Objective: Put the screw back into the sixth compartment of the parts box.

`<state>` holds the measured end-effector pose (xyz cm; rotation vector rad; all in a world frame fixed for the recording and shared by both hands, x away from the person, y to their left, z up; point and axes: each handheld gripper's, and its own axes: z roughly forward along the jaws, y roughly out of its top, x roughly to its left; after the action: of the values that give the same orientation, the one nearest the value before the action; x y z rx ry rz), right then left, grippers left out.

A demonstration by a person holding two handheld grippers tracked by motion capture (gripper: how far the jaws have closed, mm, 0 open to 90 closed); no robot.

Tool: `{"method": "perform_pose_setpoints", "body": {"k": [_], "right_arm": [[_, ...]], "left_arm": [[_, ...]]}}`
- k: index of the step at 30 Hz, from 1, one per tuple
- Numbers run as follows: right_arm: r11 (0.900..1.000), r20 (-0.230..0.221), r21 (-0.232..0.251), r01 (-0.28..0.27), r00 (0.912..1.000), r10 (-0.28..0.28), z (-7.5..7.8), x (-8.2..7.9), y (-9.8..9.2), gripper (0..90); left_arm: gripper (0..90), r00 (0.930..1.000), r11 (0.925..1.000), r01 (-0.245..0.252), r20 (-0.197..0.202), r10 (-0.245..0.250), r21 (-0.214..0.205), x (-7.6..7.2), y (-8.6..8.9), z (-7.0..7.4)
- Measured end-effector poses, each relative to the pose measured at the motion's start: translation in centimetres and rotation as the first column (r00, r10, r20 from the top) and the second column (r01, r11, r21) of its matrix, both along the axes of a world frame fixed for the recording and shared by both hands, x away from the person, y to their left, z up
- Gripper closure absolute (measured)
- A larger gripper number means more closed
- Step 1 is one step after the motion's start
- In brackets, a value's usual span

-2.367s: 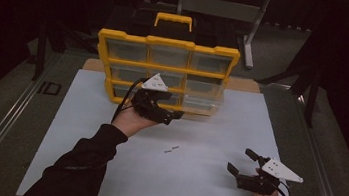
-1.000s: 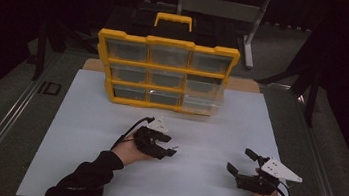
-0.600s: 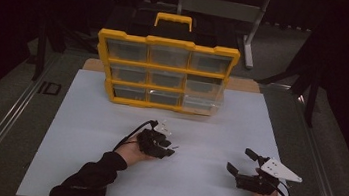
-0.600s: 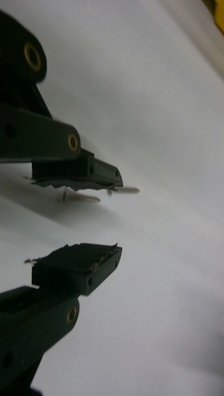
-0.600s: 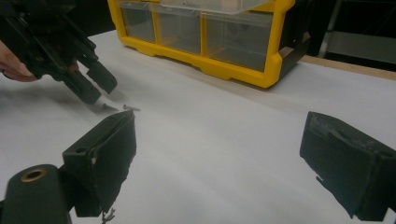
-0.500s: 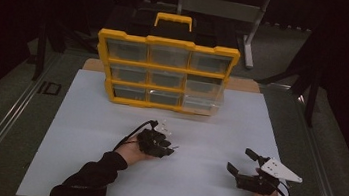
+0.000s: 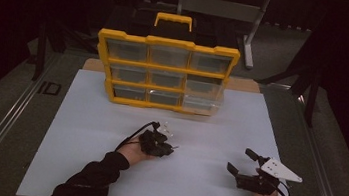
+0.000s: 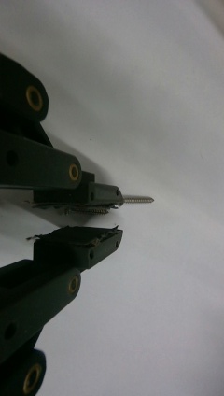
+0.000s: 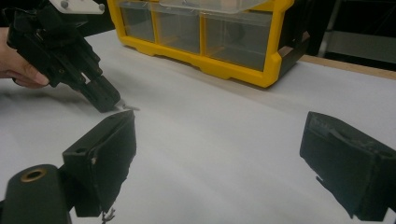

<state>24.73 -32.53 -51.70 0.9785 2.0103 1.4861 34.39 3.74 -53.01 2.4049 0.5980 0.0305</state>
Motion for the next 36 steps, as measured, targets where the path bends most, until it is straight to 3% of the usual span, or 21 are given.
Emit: {"method": "perform_pose_setpoints", "body": {"k": [5, 13, 17, 22, 27, 36], "right_arm": [[1.0, -0.002, -0.001, -0.001, 1.0, 0.001, 0.0, 0.0, 0.0, 10.5], [1.0, -0.001, 0.001, 0.001, 1.0, -0.001, 0.0, 0.0, 0.0, 10.6], [1.0, -0.002, -0.001, 0.001, 1.0, -0.001, 0.0, 0.0, 0.0, 10.6], [1.0, -0.002, 0.0, 0.001, 1.0, -0.001, 0.0, 0.0, 0.0, 10.5], [1.0, -0.002, 0.001, 0.001, 1.0, -0.001, 0.0, 0.0, 0.0, 10.6], [1.0, -0.003, 0.0, 0.002, 1.0, -0.002, 0.0, 0.0, 0.0, 10.5]], "left_arm": [[87.2, 0.9999, 1.0, 0.004, -0.016, -0.004, 0.0, 0.0, 0.1, 0.0], [88.4, 0.9999, 0.9996, 0.002, -0.016, -0.002, -0.028, -0.2, 0.4, 0.6], [88.4, 0.9999, 0.9993, -0.011, 0.008, 0.011, -0.035, -0.3, 0.7, 1.9], [88.4, 0.9993, 0.996, -0.019, 0.031, 0.021, -0.088, -0.3, 1.2, 3.8], [88.4, 0.9986, 0.9943, -0.017, 0.047, 0.022, -0.105, -0.3, 1.6, 5.3], [88.4, 0.9913, 0.9882, -0.006, 0.129, 0.026, -0.153, 0.0, 1.9, 10.1]]}}
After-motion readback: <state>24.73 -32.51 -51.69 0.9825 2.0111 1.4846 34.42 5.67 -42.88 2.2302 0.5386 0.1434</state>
